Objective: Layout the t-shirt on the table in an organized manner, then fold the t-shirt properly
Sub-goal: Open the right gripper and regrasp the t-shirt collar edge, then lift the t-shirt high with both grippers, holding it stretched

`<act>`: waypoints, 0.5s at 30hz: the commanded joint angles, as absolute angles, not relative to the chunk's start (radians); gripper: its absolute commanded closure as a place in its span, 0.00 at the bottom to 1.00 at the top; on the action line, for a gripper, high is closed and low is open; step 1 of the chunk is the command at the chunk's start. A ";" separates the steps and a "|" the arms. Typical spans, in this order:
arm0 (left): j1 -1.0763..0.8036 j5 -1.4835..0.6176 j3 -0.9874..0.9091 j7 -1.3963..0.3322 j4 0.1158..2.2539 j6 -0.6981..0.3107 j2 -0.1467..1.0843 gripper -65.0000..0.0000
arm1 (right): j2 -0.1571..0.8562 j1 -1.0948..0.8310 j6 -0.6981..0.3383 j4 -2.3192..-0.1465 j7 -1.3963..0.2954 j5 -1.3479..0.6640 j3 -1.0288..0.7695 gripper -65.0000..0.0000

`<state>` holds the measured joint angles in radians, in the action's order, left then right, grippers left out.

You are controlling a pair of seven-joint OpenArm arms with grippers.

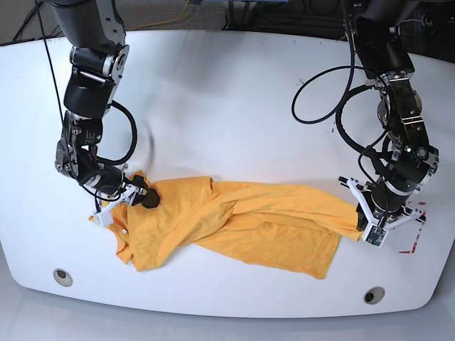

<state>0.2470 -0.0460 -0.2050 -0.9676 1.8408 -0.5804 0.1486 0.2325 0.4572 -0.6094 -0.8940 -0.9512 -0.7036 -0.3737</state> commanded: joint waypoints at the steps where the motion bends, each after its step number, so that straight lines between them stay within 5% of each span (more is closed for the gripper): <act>1: 0.271 -0.054 -0.206 -0.940 1.857 -0.579 0.156 0.95 | 0.246 0.495 -0.619 -0.915 -0.935 -0.727 -0.377 0.78; 5: 0.271 -0.054 -0.206 -0.940 1.857 -0.579 0.156 0.95 | 0.249 0.510 -0.619 -0.915 -0.949 -0.727 -0.377 1.00; 15: 0.271 -0.054 -0.206 -0.940 1.857 -0.579 0.157 0.95 | 0.251 0.507 -0.570 -1.109 -1.041 -0.727 -0.383 1.00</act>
<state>0.2470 -0.0467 -0.2047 -0.9672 1.8408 -0.5804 0.1482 0.2367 0.4755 -0.5877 -1.0340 -1.0523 -0.6960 -0.3790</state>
